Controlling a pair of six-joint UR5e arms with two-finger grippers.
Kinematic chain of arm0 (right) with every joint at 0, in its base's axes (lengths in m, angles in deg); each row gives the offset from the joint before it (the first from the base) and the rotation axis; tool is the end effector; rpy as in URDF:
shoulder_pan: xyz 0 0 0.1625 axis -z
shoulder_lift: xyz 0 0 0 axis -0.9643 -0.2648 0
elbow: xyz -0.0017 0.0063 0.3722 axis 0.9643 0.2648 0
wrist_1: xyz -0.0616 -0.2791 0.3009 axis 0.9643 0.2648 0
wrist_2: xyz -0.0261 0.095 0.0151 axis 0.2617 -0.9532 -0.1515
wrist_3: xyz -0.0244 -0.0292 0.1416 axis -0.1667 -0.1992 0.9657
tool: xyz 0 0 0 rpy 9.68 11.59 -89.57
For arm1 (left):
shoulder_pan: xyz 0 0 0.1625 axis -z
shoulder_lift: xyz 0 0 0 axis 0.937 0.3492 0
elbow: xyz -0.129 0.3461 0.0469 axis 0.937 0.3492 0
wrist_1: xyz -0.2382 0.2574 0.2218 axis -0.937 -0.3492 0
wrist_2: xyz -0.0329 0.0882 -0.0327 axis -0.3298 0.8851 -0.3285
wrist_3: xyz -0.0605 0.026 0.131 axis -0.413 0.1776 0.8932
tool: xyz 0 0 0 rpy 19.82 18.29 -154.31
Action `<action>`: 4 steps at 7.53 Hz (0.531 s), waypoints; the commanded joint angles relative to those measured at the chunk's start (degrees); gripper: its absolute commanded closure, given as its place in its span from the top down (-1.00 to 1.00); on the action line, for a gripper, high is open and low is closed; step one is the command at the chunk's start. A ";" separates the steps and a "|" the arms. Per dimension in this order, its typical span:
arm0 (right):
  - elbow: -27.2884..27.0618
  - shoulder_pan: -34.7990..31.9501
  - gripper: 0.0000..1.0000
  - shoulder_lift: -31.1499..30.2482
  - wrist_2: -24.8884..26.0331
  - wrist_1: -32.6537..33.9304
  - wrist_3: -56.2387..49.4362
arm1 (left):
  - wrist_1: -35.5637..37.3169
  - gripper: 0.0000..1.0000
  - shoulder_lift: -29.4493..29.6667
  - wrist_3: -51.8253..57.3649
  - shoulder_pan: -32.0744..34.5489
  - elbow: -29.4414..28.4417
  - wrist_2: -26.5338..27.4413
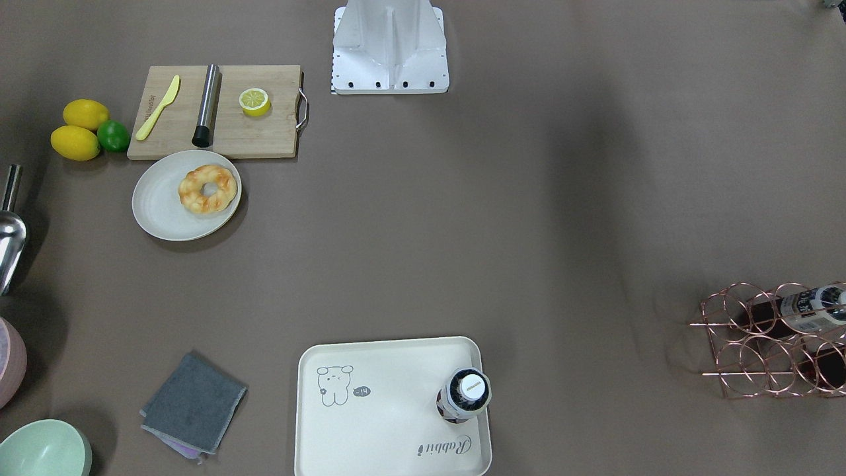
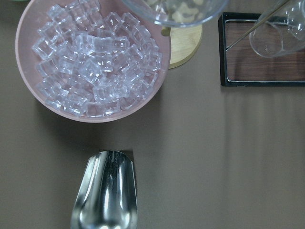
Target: Place donut on tray
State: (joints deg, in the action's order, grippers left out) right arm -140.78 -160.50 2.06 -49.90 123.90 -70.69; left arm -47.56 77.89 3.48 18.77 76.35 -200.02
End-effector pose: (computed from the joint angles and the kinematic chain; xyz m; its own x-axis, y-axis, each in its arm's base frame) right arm 0.0060 -0.5237 0.5438 0.7859 -0.0904 0.6117 0.0117 0.9912 0.1316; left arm -0.0277 -0.4626 0.5840 0.7743 0.0911 -0.6262 -0.0600 0.9957 0.0707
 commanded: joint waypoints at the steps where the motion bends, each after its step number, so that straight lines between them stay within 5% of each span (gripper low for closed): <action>1: -1.25 -1.25 1.00 0.36 -1.36 -1.87 -5.72 | 0.00 0.96 -0.04 0.01 -0.08 -0.03 -0.04; 4: -1.25 -1.42 1.00 0.53 -1.80 -1.52 -5.49 | 0.00 0.96 -0.04 -0.08 -0.08 -0.12 0.05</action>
State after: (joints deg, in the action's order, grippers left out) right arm -141.70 -161.85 2.58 -51.38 122.28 -76.18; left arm -47.56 77.85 3.42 18.69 76.31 -200.02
